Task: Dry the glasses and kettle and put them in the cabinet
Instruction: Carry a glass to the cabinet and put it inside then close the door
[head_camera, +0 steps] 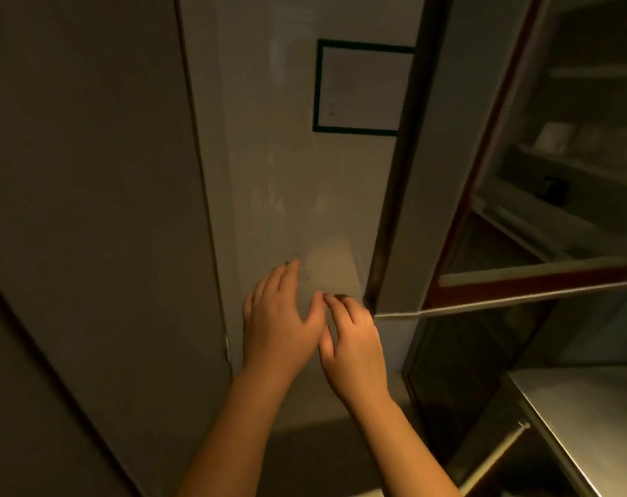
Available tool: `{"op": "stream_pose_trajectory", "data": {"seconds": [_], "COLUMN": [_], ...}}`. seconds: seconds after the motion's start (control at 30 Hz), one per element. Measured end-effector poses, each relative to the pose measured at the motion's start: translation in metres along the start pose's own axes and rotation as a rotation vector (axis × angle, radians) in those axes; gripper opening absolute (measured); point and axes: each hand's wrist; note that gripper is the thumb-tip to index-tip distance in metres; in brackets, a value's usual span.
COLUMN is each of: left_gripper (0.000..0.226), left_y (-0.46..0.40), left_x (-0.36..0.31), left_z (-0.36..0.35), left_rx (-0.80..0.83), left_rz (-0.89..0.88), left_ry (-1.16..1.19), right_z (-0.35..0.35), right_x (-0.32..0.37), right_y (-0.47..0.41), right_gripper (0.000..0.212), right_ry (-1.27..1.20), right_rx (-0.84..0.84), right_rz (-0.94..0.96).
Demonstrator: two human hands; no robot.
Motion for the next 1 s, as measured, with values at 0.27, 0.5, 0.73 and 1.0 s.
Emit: {"op": "stream_pose_trajectory", "data": {"seconds": [0.27,0.5,0.73,1.0], "left_gripper": [0.058,0.074,0.086,0.085], "left_y": [0.039,0.039,0.018,0.010], "left_x": [-0.059,-0.096,-0.126,-0.145], "left_z": [0.021,0.012,-0.019,-0.060], "left_rx": [0.012,0.068,0.021,-0.007], "left_rz": [-0.045,-0.068,-0.087,-0.018], "left_ry": [0.128,0.203,0.183,0.147], "right_z": [0.084,0.117,0.130,0.123], "right_x": [-0.006,-0.024,-0.057,-0.094], "right_y": [0.030,0.019,-0.015,-0.054], "right_gripper": [0.041,0.041,0.060,0.078], "right_ry": [0.071,0.077,0.166,0.238], "right_rx": [-0.065,-0.164,-0.277,-0.188], "right_rz": [-0.049,-0.087,-0.007,0.059]}}
Point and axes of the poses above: each hand's wrist, its own y-axis away from the middle knuckle, its own z-axis out of the back of the hand, x = y × z
